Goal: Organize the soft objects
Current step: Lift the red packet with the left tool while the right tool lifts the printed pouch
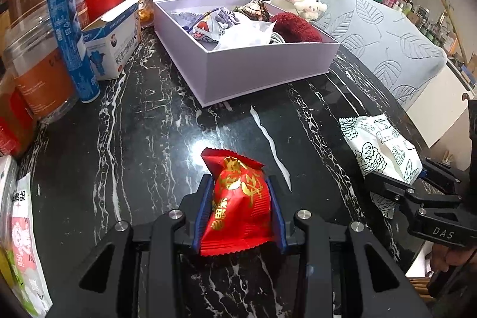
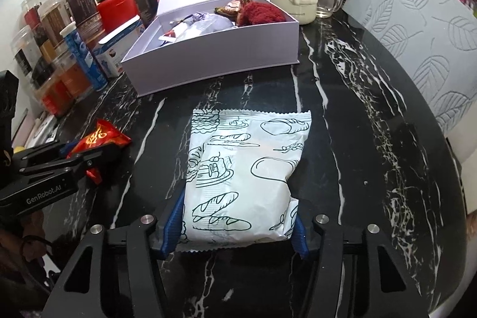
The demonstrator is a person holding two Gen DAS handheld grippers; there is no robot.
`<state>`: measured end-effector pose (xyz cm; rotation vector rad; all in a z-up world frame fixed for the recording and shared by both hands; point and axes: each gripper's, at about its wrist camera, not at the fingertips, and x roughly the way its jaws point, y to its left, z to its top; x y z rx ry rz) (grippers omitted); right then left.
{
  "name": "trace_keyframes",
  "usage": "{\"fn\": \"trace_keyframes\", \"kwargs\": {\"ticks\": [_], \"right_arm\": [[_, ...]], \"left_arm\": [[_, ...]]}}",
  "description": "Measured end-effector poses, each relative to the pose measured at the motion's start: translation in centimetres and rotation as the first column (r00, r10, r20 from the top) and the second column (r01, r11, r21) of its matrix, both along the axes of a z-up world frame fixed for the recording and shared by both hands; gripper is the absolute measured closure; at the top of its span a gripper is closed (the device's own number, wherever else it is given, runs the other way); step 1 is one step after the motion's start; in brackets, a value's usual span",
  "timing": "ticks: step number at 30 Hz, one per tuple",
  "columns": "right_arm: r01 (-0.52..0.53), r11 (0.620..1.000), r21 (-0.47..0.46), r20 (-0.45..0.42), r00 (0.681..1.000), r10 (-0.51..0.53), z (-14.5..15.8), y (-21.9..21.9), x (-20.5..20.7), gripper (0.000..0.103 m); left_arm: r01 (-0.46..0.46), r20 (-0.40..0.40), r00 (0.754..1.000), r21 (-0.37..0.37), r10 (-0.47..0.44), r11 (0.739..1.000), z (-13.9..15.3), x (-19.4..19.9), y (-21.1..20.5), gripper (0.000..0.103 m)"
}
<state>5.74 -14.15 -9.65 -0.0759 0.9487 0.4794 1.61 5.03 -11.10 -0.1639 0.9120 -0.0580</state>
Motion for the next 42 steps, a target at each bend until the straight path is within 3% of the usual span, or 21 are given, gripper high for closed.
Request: {"fn": "trace_keyframes", "kwargs": {"ticks": [13, 29, 42], "right_arm": [[-0.018, 0.997, 0.072, -0.011, 1.0, 0.019, 1.2, -0.4, -1.4, 0.044], [-0.076, 0.993, 0.091, 0.089, 0.994, 0.068, 5.2, 0.1, -2.6, 0.044], [-0.174, 0.978, 0.112, 0.209, 0.967, 0.148, 10.7, 1.3, -2.0, 0.044]], "left_arm": [[0.009, 0.055, 0.998, 0.0, -0.009, 1.0, 2.3, -1.2, -0.4, 0.068], [0.019, 0.18, 0.983, 0.045, -0.027, 0.999, 7.8, -1.7, -0.7, 0.068], [0.02, 0.285, 0.958, 0.08, -0.042, 0.997, 12.8, -0.5, -1.1, 0.068]]}}
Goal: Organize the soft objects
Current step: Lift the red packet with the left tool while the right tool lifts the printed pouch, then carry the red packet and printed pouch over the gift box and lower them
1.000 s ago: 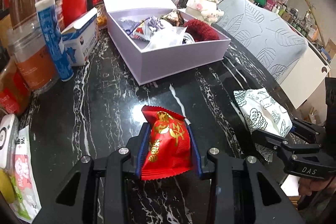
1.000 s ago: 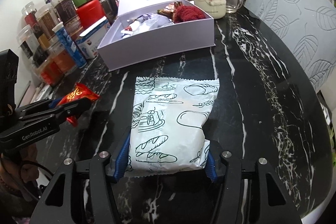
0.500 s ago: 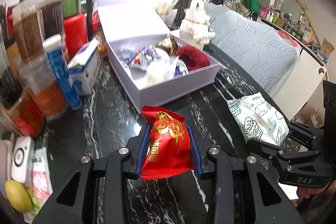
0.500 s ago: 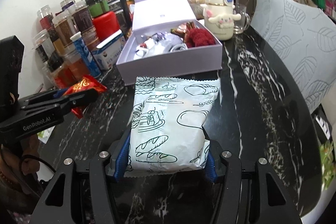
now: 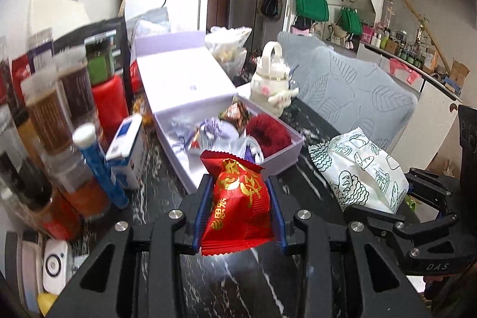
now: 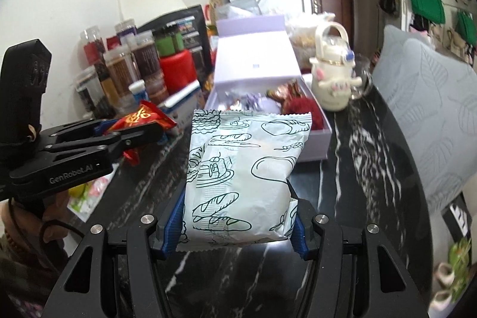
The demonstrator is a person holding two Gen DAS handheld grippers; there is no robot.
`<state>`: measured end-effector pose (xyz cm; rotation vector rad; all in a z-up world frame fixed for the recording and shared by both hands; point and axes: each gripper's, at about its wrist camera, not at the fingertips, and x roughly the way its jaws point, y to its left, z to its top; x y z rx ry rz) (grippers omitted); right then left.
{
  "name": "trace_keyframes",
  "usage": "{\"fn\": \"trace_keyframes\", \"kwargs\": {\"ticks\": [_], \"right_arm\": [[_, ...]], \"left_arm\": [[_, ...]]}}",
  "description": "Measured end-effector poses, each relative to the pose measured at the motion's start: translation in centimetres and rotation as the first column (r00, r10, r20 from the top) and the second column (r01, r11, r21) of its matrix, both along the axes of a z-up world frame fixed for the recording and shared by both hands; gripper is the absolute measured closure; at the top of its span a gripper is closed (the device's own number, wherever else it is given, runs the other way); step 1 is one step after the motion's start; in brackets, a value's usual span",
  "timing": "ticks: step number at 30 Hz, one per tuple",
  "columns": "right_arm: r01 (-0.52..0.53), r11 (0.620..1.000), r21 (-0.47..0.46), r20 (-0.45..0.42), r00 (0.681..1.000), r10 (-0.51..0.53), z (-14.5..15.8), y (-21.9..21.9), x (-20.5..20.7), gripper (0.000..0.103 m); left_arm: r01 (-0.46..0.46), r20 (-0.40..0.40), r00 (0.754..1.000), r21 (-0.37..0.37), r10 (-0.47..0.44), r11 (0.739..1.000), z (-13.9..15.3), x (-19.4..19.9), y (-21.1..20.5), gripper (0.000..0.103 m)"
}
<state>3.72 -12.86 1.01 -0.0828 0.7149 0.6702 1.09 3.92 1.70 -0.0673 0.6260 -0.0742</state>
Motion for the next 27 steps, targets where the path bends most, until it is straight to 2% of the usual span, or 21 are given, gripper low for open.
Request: {"fn": "trace_keyframes", "kwargs": {"ticks": [16, 27], "right_arm": [[-0.02, 1.0, 0.012, 0.118, 0.993, 0.019, 5.6, 1.0, 3.2, 0.044], [-0.046, 0.998, 0.033, 0.16, 0.986, 0.04, 7.4, 2.2, 7.0, 0.044]], "left_arm": [[0.024, 0.087, 0.996, 0.025, -0.026, 0.999, 4.4, 4.6, -0.4, 0.068], [0.031, 0.133, 0.99, 0.064, -0.039, 0.997, 6.2, 9.0, 0.3, 0.068]]}}
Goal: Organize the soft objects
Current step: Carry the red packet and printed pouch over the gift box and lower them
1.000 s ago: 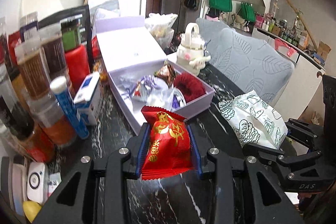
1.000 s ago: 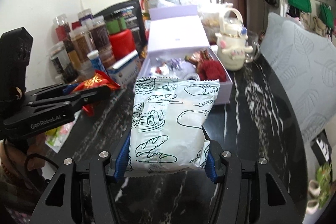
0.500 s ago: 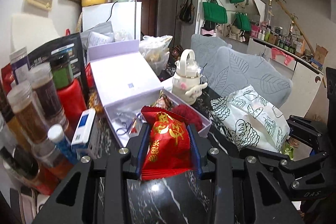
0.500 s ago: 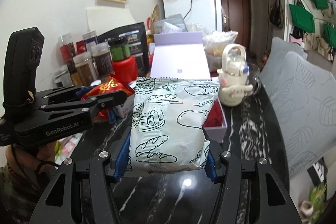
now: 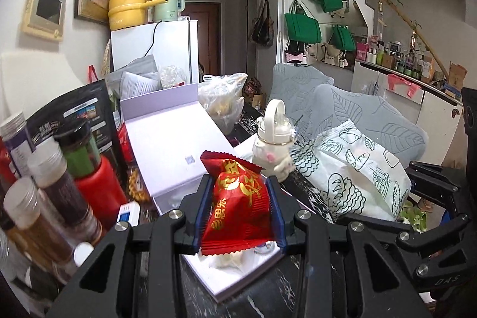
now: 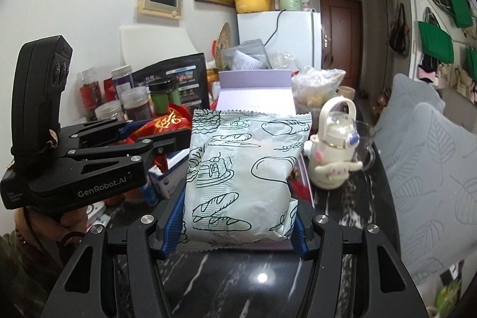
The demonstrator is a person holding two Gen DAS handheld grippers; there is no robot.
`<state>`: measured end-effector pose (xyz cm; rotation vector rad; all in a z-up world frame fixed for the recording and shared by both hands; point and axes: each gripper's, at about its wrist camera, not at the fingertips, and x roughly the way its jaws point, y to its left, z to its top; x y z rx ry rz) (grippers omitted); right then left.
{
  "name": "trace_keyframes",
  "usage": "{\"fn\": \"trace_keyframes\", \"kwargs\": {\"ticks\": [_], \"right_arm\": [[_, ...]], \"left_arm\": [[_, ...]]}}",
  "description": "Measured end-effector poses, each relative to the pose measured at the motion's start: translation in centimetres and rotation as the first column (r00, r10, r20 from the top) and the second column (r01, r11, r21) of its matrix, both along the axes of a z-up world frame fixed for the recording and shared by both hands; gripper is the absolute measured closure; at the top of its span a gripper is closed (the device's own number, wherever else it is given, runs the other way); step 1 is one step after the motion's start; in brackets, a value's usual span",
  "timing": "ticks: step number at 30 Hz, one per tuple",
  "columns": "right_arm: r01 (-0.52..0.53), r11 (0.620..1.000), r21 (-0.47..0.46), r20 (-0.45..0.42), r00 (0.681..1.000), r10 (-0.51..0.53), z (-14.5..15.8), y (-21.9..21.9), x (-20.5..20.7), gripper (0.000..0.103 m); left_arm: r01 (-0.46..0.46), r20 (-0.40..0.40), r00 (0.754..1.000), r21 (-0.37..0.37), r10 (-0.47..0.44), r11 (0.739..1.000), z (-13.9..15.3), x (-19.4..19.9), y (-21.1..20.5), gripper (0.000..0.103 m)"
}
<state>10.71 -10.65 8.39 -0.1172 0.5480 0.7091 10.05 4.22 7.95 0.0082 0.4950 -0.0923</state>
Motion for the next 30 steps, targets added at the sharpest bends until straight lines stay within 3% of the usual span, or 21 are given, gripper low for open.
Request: {"fn": "trace_keyframes", "kwargs": {"ticks": [11, 20, 30], "right_arm": [[-0.022, 1.0, 0.0, -0.003, 1.0, 0.022, 0.2, 2.2, 5.7, 0.044], [-0.053, 0.999, -0.002, -0.021, 0.998, 0.053, -0.5, 4.1, 10.0, 0.044], [-0.038, 0.999, 0.009, -0.053, 0.998, 0.039, -2.6, 5.6, 15.3, 0.044]], "left_arm": [[-0.027, -0.023, 0.999, -0.016, 0.027, 0.999, -1.1, 5.3, 1.6, 0.068], [-0.117, -0.023, 0.993, -0.098, 0.115, 0.988, -2.1, 8.8, 4.5, 0.068], [-0.17, -0.102, 0.982, -0.091, 0.16, 0.981, -4.7, 12.3, 6.7, 0.068]]}}
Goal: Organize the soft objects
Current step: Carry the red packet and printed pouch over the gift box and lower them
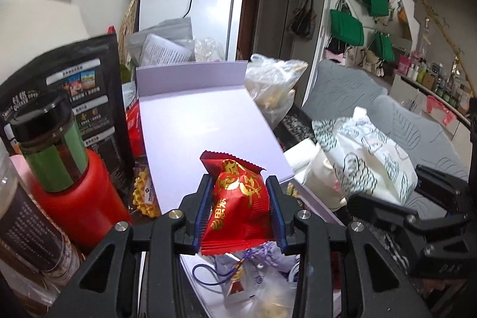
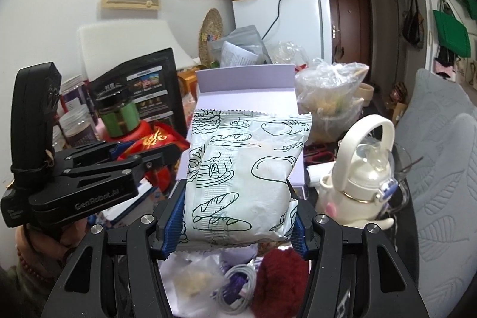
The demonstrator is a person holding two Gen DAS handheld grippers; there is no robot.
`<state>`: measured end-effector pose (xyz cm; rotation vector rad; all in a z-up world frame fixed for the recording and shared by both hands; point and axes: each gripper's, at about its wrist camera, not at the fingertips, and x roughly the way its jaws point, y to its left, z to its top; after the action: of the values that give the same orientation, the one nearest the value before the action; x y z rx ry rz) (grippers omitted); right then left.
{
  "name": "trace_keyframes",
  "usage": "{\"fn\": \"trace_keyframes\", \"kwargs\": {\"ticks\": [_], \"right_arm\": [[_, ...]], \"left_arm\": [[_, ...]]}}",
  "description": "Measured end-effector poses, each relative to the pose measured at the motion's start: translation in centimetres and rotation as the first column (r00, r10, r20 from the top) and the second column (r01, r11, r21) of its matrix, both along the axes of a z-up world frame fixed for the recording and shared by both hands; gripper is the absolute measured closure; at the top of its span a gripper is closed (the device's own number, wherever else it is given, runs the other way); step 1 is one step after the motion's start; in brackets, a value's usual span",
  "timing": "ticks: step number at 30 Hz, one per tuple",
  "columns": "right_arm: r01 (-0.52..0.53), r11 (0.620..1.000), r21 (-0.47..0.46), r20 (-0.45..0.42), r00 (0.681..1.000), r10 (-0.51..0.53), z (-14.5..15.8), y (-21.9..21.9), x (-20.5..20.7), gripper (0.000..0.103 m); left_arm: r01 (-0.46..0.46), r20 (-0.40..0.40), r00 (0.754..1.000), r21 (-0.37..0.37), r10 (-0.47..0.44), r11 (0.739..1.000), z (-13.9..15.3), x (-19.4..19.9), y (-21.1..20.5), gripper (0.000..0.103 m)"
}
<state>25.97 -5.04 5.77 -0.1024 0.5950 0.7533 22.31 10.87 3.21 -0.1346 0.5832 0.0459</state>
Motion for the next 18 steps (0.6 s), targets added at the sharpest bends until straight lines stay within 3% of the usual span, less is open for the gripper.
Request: {"fn": "trace_keyframes", "kwargs": {"ticks": [18], "right_arm": [[-0.038, 0.988, -0.147, -0.156, 0.988, 0.015, -6.3, 2.4, 4.5, 0.044]], "left_arm": [[0.034, -0.188, 0.982, 0.024, -0.029, 0.999, -6.1, 3.9, -0.7, 0.068]]}}
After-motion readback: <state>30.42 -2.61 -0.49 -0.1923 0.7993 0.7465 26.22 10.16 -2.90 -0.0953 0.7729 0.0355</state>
